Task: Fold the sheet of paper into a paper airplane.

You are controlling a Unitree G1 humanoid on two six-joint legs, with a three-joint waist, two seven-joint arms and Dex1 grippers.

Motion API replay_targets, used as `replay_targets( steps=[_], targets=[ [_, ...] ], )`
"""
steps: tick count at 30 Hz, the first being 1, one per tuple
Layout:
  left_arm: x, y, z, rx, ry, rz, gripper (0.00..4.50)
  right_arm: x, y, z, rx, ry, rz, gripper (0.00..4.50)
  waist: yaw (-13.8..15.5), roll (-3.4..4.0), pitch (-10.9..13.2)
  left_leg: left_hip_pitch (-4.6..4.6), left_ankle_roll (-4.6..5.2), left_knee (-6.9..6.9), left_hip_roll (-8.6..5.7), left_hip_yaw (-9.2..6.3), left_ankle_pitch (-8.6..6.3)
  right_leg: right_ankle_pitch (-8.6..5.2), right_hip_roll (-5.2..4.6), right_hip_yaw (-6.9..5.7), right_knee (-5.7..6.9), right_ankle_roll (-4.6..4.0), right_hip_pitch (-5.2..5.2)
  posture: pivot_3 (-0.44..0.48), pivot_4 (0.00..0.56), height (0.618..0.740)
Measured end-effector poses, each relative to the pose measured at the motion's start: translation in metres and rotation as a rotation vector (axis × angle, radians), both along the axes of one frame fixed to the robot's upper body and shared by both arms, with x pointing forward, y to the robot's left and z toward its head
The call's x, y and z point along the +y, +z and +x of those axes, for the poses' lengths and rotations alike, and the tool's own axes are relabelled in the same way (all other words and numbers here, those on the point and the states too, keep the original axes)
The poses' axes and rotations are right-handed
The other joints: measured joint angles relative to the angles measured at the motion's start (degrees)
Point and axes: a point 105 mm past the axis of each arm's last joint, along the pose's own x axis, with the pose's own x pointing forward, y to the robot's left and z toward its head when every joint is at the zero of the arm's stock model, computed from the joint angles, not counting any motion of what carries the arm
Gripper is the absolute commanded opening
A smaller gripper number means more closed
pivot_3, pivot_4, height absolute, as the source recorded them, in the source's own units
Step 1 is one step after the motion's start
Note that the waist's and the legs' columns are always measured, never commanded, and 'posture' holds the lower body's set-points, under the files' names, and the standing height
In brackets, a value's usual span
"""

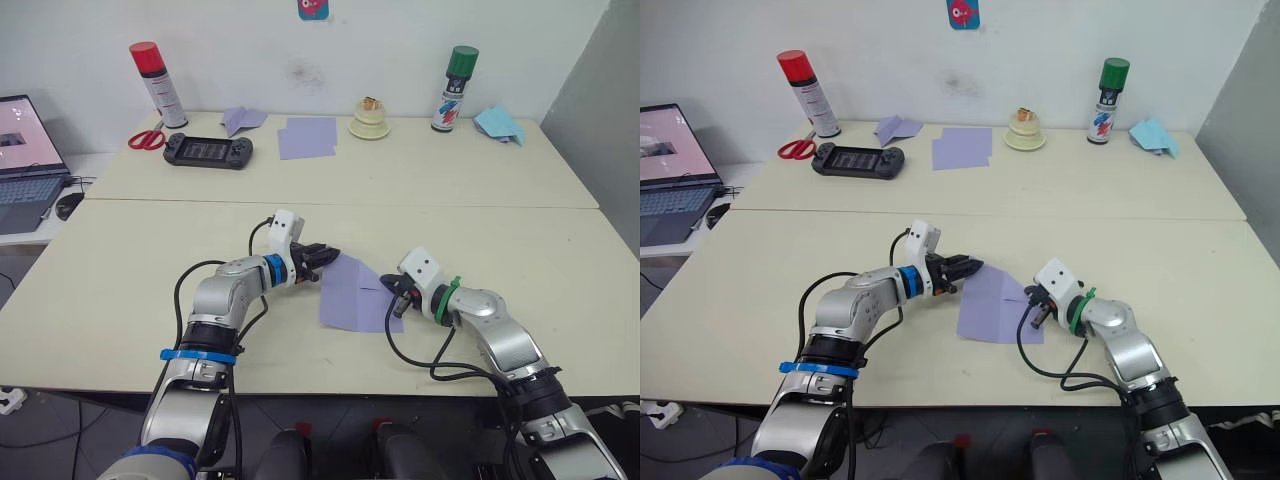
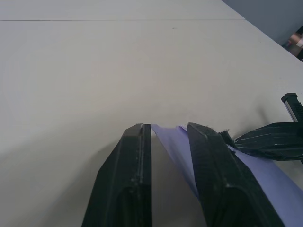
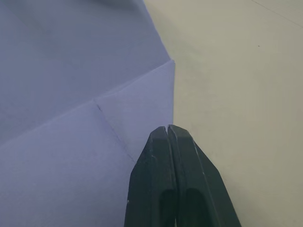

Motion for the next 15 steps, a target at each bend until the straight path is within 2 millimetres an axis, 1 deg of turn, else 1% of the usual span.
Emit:
replay_targets(
  steps=[2, 12, 15],
  targets=[
    [-0.003, -0.001, -0.001, -0.007, -0.018, 0.015, 0.06, 0.0, 0.0, 0.0, 0.0, 0.0, 0.0, 0.0, 0.01, 0.0, 0.0, 0.0, 0.0, 0.0, -0.01, 0.0, 0.0, 0.0, -0.01, 0.0, 0.0, 0.0, 0.0, 0.0, 0.15, 0.74],
    [-0.008, -0.001, -0.006, -0.105, -0.093, 0.128, 0.02, 0.0, 0.0, 0.0, 0.0, 0.0, 0.0, 0.0, 0.02, 0.0, 0.0, 0.0, 0.0, -0.01, -0.01, 0.0, 0.0, 0.0, -0.01, 0.01, -0.01, 0.0, 0.0, 0.0, 0.15, 0.74],
    [-0.013, 0.001, -0.013, -0.178, -0.158, 0.195, 0.02, 0.0, 0.0, -0.001, 0.0, 0.0, 0.001, 0.0, 0.01, 0.0, 0.0, 0.01, 0.0, -0.03, -0.01, 0.01, 0.0, 0.0, -0.01, 0.01, -0.02, -0.01, -0.01, 0.0, 0.15, 0.74]
  ],
)
